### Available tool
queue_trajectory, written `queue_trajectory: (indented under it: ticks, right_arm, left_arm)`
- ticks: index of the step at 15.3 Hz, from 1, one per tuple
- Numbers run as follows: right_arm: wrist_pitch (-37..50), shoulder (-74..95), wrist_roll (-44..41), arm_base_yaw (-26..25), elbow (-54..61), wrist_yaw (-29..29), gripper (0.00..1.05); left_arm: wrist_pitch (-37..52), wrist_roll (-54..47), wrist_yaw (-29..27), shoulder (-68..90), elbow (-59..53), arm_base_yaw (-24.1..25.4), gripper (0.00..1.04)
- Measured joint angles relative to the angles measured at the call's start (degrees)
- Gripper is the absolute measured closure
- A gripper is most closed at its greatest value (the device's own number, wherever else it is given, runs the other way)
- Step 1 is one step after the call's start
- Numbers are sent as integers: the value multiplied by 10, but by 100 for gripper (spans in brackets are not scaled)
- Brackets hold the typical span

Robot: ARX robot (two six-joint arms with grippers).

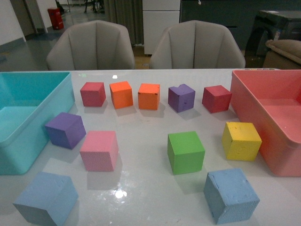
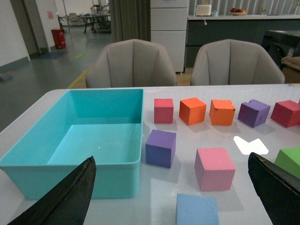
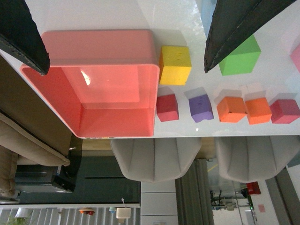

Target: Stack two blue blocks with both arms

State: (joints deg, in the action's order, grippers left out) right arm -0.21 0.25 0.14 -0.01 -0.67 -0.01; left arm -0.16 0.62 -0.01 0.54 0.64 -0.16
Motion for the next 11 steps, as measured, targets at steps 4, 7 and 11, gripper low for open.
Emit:
queue_trajectory:
  ticks: [4, 7, 11]
  right_arm:
    - [0, 0, 0, 0, 0, 0, 6]
    - [0, 0, 0, 0, 0, 0, 6]
    - [0, 0, 0, 0, 0, 0, 6]
  left_arm:
    - [0, 0, 0, 0, 0, 0, 7]
    - [0, 0, 0, 0, 0, 0, 7]
    - [0, 0, 0, 0, 0, 0, 7]
